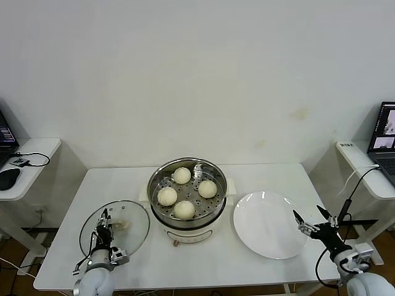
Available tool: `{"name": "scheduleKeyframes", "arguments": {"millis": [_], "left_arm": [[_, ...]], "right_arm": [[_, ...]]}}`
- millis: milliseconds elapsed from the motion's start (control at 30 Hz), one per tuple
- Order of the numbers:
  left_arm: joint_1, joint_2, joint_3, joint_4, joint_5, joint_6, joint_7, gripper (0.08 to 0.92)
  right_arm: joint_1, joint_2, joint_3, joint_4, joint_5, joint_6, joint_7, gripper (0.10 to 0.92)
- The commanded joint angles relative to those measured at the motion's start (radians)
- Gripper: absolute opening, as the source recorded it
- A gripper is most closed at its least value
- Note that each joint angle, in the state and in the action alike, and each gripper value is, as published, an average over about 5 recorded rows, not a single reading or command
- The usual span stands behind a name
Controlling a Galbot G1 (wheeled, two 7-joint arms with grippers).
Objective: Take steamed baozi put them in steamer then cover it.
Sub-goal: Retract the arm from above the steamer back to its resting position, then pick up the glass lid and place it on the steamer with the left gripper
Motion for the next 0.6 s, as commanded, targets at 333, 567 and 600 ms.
{"name": "scheduleKeyframes", "arguments": {"millis": [333, 567, 600], "left_arm": [[0.052, 0.028, 0.011, -0.068, 0.024, -0.008, -0.03, 0.147], [0.102, 0.028, -0.007, -0.194, 0.076, 0.034, -0.034, 0.135], [0.105, 0.028, -0.013, -0.21, 0.083, 0.042, -0.034, 0.135]], "right_arm": [[0.002, 0.008, -0.006, 0.016, 0.005, -0.01, 0.0, 0.823], [-0.001, 0.008, -0.001, 0.032, 0.013, -0.018, 0.005, 0.823], [-0.003, 0.009, 0.0, 0.039, 0.017, -0.026, 0.007, 0.823]]}}
